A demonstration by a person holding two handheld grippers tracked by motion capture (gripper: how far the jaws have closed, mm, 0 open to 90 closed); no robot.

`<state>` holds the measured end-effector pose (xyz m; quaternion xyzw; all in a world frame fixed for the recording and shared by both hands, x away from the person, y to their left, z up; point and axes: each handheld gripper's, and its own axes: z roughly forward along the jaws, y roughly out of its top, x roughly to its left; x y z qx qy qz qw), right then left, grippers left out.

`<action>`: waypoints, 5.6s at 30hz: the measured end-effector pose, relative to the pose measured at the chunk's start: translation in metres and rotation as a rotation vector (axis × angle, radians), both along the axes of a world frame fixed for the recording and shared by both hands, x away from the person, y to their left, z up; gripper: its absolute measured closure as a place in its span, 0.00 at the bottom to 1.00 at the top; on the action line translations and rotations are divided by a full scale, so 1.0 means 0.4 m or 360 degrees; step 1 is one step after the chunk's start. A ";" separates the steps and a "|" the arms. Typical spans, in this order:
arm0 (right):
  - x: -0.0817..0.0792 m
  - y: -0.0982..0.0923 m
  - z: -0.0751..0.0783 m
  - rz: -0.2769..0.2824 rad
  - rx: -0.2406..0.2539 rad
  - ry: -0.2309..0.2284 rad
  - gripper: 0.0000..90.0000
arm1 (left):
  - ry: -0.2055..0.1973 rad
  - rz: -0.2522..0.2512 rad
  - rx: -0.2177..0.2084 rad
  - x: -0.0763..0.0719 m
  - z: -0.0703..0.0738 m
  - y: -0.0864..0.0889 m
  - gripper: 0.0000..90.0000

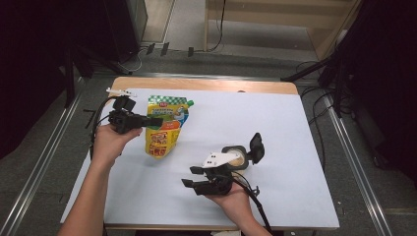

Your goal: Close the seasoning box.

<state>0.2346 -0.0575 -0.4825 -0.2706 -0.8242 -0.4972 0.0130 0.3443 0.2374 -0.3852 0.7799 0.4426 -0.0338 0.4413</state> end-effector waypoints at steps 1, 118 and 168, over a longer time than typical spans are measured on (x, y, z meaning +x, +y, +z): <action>0.000 0.001 0.000 0.0004 0.0001 -0.0003 0.55 | 0.0009 -0.0004 0.0005 -0.005 -0.002 0.004 0.95; 0.079 -0.292 0.235 -0.0242 0.0000 -0.0025 1.00 | -0.0007 0.0154 0.0003 -0.024 0.060 0.107 0.52; 0.136 -0.445 0.183 -0.0508 -0.0033 0.0104 1.00 | 0.0004 0.0145 0.0016 -0.023 0.048 0.103 0.52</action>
